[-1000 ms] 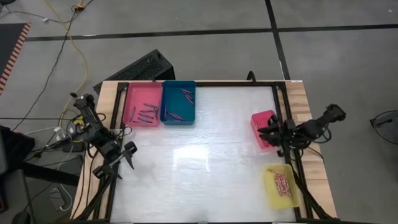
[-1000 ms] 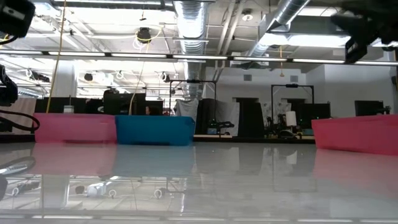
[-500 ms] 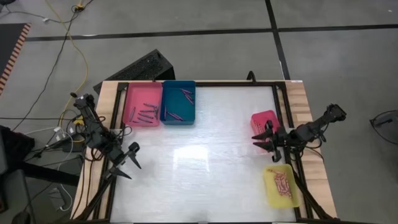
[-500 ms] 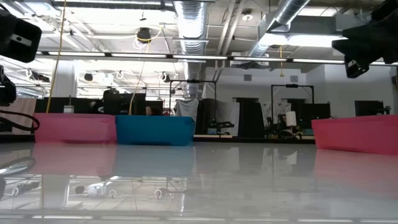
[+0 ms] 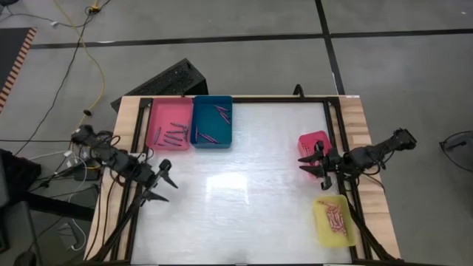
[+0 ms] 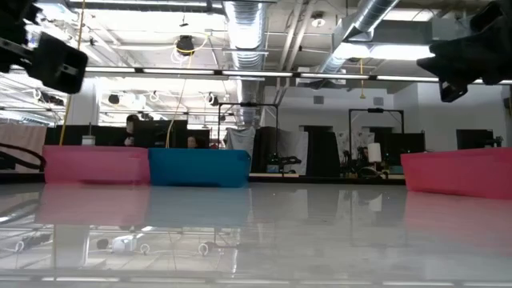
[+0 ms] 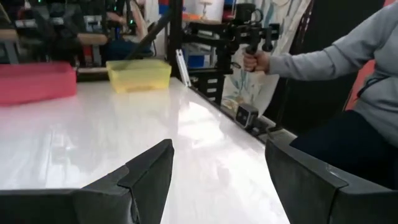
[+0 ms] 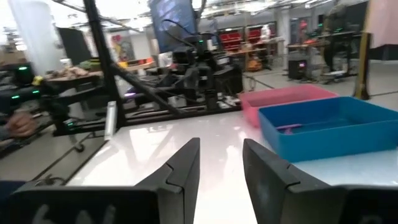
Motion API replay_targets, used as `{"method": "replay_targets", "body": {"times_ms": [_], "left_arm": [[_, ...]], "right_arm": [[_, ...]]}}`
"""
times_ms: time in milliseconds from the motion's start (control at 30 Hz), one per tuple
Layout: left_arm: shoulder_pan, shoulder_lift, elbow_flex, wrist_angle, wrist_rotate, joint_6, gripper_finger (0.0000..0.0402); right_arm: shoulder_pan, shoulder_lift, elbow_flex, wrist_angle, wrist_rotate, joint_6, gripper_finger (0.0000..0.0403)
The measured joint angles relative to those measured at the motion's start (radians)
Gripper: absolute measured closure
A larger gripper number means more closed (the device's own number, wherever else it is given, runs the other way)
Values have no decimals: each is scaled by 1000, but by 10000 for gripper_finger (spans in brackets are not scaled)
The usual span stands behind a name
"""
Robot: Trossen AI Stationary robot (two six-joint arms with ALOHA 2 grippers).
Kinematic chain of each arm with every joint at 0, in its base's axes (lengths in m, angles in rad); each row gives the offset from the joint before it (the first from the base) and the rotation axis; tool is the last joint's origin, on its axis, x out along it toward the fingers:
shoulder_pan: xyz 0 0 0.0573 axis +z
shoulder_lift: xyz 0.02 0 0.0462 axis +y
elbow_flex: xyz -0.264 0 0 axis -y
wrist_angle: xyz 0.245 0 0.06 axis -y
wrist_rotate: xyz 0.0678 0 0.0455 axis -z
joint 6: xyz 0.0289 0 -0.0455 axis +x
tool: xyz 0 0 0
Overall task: Sort crayons
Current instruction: Return to Home Position
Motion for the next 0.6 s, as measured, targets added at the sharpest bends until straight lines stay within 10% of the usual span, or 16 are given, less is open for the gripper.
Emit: {"method": "replay_targets", "body": {"times_ms": [333, 600], "left_arm": [[377, 2, 0, 33, 312, 20, 157], [457, 2, 0, 42, 393, 2, 157]], "right_arm": [[-168, 0, 0, -3, -127, -36, 269], [-281, 0, -1, -20, -204, -26, 269]]}}
